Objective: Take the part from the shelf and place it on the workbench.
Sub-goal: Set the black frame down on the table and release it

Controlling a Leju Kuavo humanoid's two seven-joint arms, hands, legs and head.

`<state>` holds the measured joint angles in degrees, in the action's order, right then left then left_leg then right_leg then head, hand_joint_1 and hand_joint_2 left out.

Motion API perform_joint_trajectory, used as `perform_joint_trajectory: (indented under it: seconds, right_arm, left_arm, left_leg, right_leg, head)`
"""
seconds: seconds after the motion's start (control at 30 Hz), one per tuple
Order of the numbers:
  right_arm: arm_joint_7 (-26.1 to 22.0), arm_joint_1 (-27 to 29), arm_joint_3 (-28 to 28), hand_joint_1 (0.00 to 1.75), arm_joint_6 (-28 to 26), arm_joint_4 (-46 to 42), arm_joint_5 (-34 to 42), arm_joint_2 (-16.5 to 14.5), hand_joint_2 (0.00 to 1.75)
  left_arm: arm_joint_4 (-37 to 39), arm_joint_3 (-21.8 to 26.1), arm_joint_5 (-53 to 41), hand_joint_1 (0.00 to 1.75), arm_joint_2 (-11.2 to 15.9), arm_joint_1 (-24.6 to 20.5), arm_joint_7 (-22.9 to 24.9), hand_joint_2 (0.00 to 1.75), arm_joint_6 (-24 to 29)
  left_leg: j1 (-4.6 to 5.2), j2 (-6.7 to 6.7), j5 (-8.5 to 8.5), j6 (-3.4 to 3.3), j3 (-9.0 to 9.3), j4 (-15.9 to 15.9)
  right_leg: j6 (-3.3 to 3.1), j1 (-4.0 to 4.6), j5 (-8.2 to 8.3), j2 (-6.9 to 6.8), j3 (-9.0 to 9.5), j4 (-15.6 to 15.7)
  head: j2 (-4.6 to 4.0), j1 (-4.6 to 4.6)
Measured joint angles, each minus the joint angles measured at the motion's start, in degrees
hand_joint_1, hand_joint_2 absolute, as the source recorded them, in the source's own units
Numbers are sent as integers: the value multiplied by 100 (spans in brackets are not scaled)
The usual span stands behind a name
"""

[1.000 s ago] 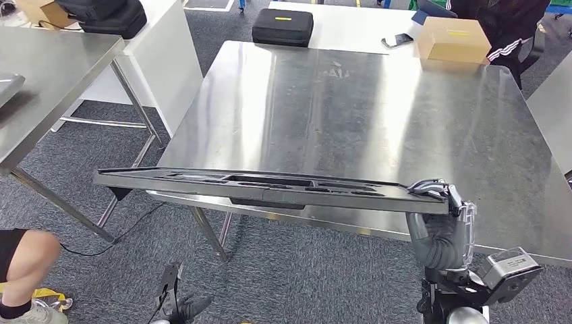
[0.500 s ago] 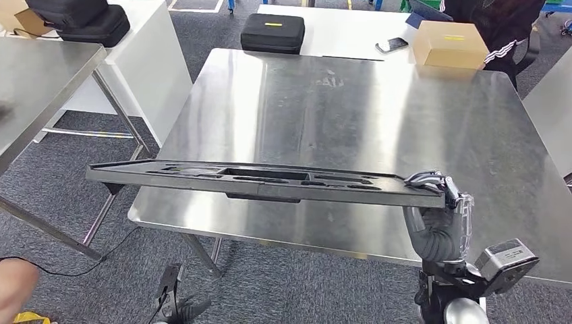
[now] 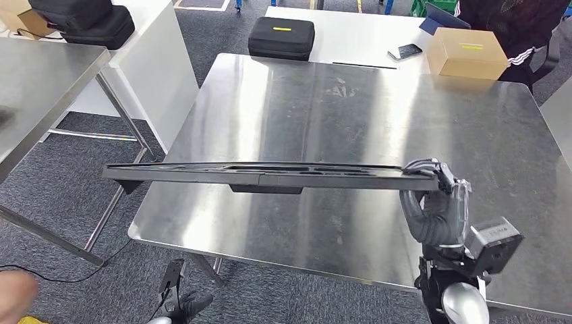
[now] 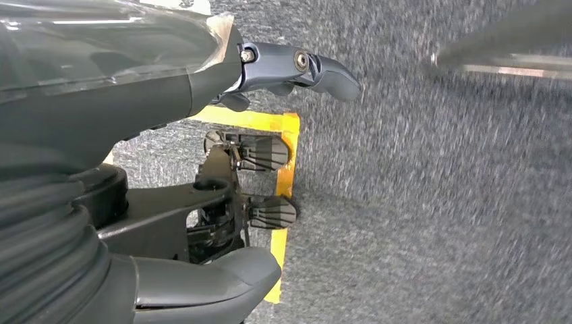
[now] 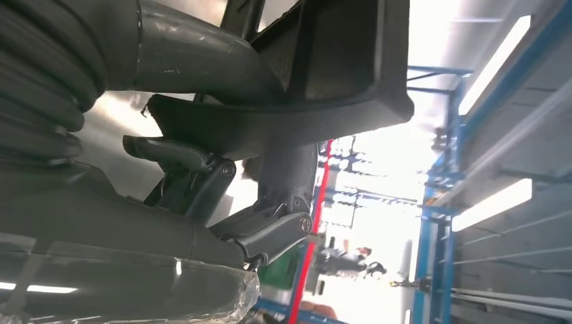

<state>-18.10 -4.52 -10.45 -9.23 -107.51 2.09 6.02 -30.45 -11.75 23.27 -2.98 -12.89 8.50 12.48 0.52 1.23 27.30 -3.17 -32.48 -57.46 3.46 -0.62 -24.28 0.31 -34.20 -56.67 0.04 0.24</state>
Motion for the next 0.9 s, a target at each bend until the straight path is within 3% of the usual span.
perform_joint_trajectory:
  seconds: [0.17,0.43,0.77,0.9]
  right_arm:
    - [220,-897,-18,175,-229,926,-378,150,175]
    - [551,-2484,-161,175,-815,2869,-1193,293,175]
    - [1180,-4673,-336,175,-1692,6079,-2397,310,175]
    - [1448,-5158,-377,0,-2047,6920,-2678,402,0]
  left_arm:
    - [168,-91,-25,0,-49,-169,68,175,-24]
    - [411,-219,31,0,-85,-339,117,175,-120]
    - [716,-468,249,0,-79,-595,165,175,-132]
    - [781,-552,288,0,-78,-613,212,175,-165]
  left_leg:
    - [-4,-18,1,-18,28,48]
    - [-6,-30,-16,34,30,57]
    - [35,-22,-23,32,29,44]
    - [41,-8,-22,31,24,41]
  right_leg:
    - [-24,14,-11,28,-3,0]
    - [-51,25,-6,29,-1,-7]
    - [-53,-6,-2,23,6,-7]
    - [-52,-11,-2,12,6,-3]
  head:
    - [0,-7]
    - [0,-4]
    - [0,-2]
    - [0,-2]
